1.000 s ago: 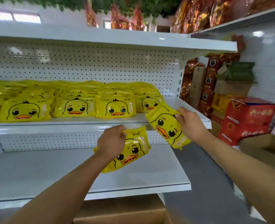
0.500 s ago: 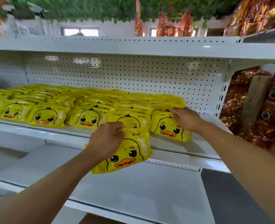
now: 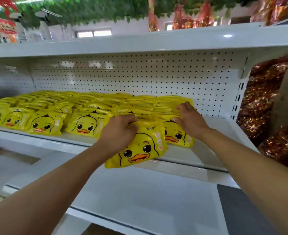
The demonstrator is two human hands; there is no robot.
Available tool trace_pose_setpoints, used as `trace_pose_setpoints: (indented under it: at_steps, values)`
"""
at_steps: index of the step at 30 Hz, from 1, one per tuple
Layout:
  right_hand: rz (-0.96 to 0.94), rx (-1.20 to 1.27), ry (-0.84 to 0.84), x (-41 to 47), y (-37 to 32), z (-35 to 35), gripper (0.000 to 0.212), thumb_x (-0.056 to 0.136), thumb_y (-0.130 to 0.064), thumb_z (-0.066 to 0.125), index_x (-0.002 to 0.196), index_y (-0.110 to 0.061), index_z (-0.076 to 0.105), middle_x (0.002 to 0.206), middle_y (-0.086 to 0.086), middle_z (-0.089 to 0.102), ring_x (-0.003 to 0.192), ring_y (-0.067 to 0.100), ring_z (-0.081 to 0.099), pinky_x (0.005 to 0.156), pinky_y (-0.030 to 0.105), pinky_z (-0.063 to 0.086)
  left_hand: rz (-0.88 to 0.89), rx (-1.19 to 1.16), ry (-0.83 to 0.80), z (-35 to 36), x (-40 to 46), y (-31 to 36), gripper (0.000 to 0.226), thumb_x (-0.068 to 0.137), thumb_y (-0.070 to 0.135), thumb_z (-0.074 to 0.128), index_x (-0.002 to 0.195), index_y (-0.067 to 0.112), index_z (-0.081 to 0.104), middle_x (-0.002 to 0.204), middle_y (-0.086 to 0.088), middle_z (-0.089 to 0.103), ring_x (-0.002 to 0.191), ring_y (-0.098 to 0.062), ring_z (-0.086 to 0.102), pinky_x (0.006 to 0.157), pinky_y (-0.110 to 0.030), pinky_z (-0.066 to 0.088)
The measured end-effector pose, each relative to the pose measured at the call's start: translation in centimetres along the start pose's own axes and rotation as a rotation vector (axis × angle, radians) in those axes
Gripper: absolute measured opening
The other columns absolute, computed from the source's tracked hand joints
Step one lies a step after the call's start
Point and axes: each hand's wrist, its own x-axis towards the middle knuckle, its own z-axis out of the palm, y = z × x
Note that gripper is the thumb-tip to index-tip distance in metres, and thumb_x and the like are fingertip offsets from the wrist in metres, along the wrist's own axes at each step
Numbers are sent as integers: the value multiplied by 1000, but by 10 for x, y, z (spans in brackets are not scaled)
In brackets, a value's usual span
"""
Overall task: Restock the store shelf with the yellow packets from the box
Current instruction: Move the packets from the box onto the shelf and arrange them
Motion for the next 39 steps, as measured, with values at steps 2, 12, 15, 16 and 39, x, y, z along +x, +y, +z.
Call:
trace_pose_setpoints:
  at_steps: [2,12,15,16,39]
  values:
    - [43,70,-9,-6,5,-11,45,94,-32,50,132,-11,39,133,9,36,121,27,45,97,38,41,34,7,-27,11,11,14,28,86,21,50,59,26,50,59,6,47,67,-31,47,62,-31,36]
    - [49,14,-19,-60,40,-47,40,96,-15,45,134,-9,39,139,8,32,130,23,31,102,32,33,237,93,-259,77,56,55,18,96,11,45,105,5,59,90,-27,54,83,-48,48,58,-28,36]
    - [79,-28,-46,-70,43,-52,43,95,-18,46,136,-10,36,141,8,30,132,24,29,105,33,33,273,208,-212,93,61,49,21,95,15,48,112,13,59,97,-14,64,90,-34,59,72,-30,45]
    - [87,-42,-64,-73,42,-54,45,95,-20,47,137,-10,35,142,7,29,132,24,28,105,34,33,301,238,-174,97,63,46,20,93,16,51,111,16,58,105,-8,65,99,-31,60,81,-33,47]
    - [120,-154,-164,-167,-135,-26,62,87,-30,62,139,-13,33,140,8,34,128,27,28,104,37,31,334,269,-268,1,-46,-59,46,84,19,65,126,20,47,128,-1,51,121,-22,45,94,-38,44]
